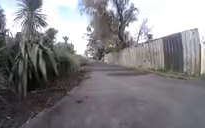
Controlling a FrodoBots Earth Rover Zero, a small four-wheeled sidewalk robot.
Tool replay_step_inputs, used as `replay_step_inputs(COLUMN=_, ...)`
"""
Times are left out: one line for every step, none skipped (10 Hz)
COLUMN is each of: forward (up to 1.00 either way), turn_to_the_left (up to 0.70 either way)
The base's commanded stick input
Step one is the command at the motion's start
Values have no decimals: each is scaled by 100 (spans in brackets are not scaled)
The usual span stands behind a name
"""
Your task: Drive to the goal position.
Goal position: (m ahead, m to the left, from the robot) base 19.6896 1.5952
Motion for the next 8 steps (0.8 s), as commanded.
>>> replay_step_inputs(forward=85, turn_to_the_left=0)
replay_step_inputs(forward=85, turn_to_the_left=-15)
replay_step_inputs(forward=85, turn_to_the_left=-34)
replay_step_inputs(forward=85, turn_to_the_left=-34)
replay_step_inputs(forward=85, turn_to_the_left=-34)
replay_step_inputs(forward=85, turn_to_the_left=-34)
replay_step_inputs(forward=85, turn_to_the_left=-34)
replay_step_inputs(forward=85, turn_to_the_left=-34)
